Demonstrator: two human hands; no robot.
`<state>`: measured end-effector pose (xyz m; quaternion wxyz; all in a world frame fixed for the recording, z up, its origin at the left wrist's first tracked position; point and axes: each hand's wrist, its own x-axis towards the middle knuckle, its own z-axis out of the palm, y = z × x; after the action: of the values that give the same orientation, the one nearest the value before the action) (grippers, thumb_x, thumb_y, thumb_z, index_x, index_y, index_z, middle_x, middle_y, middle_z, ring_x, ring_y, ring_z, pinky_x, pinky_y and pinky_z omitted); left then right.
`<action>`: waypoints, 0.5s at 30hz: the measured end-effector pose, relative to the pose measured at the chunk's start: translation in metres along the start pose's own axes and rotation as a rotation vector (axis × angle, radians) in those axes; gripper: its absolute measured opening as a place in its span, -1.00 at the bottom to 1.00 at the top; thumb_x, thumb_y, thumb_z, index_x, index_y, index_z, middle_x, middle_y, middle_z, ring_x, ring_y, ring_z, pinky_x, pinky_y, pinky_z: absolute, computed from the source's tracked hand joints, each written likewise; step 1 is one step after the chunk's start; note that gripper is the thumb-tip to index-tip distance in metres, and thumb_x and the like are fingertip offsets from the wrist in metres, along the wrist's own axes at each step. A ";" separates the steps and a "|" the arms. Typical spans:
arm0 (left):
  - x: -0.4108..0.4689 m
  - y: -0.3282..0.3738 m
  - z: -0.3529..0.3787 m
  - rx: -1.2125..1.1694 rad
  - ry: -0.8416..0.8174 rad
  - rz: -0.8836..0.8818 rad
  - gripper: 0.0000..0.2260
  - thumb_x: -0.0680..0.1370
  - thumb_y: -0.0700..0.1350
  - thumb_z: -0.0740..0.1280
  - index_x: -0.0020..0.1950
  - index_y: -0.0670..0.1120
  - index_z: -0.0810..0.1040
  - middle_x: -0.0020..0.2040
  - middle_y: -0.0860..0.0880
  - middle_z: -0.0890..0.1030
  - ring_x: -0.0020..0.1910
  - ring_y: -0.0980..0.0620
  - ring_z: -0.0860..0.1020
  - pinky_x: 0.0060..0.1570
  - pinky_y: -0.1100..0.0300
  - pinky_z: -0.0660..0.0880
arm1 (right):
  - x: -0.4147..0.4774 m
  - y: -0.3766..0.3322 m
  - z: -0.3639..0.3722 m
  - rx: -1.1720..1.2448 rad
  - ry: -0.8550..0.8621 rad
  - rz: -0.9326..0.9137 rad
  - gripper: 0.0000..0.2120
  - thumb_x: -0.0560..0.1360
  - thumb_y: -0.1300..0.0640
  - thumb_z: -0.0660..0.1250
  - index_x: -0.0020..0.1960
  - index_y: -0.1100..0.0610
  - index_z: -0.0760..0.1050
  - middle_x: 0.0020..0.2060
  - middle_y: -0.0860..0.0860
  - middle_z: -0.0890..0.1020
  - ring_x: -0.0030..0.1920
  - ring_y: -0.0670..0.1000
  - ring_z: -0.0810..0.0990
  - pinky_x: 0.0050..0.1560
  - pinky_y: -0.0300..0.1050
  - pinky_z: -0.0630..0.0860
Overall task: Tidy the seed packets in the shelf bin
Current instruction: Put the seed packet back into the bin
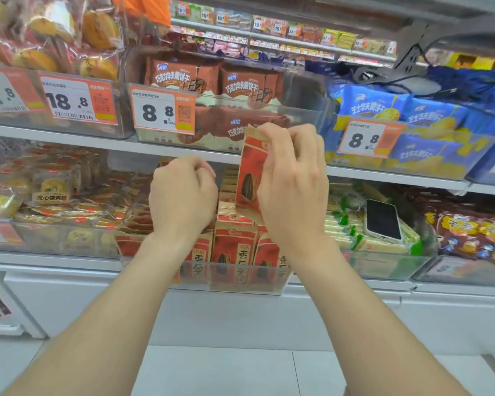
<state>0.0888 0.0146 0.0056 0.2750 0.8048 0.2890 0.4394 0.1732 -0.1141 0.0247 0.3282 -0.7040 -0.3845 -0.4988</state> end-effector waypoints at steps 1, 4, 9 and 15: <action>-0.006 0.011 0.001 -0.091 0.028 0.029 -0.73 0.65 -0.20 0.21 -0.08 -0.03 0.68 -0.20 0.01 0.69 -0.20 -0.01 0.63 -0.13 0.04 0.55 | -0.001 0.002 -0.007 0.054 -0.004 0.020 -0.70 0.62 0.40 0.29 0.28 0.21 0.63 0.00 0.19 0.50 -0.04 0.19 0.51 -0.05 0.09 0.54; -0.024 0.039 0.003 -0.278 -0.053 0.148 -0.78 0.75 -0.09 0.19 0.09 -0.02 0.62 -0.10 0.12 0.68 -0.10 0.17 0.62 -0.07 0.20 0.49 | -0.010 0.007 -0.025 0.196 -0.051 0.126 -0.70 0.62 0.38 0.26 0.29 0.21 0.62 0.05 0.16 0.46 -0.01 0.12 0.51 0.02 -0.09 0.52; -0.045 0.060 0.026 -0.332 -0.206 0.203 -0.80 0.79 -0.06 0.18 0.21 -0.02 0.59 -0.01 0.17 0.67 0.01 0.24 0.60 0.00 0.27 0.46 | -0.028 0.016 -0.037 0.464 -0.080 0.495 -0.75 0.69 0.30 0.23 0.26 0.14 0.61 0.12 0.05 0.55 0.11 -0.12 0.53 0.23 -0.36 0.40; -0.047 0.074 0.045 -0.446 -0.124 -0.077 -0.84 0.77 -0.01 0.19 0.20 0.05 0.56 0.05 0.06 0.72 0.09 0.03 0.68 0.21 -0.13 0.58 | -0.029 0.020 -0.043 0.820 -0.043 0.904 -0.78 0.70 0.04 0.32 0.33 -0.02 0.55 -0.01 -0.01 0.71 0.00 -0.02 0.70 0.12 0.11 0.65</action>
<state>0.1231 -0.0773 0.0105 0.4799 0.7379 0.1978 0.4313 0.1656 -0.1662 0.0082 0.7439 -0.6236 -0.2148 -0.1072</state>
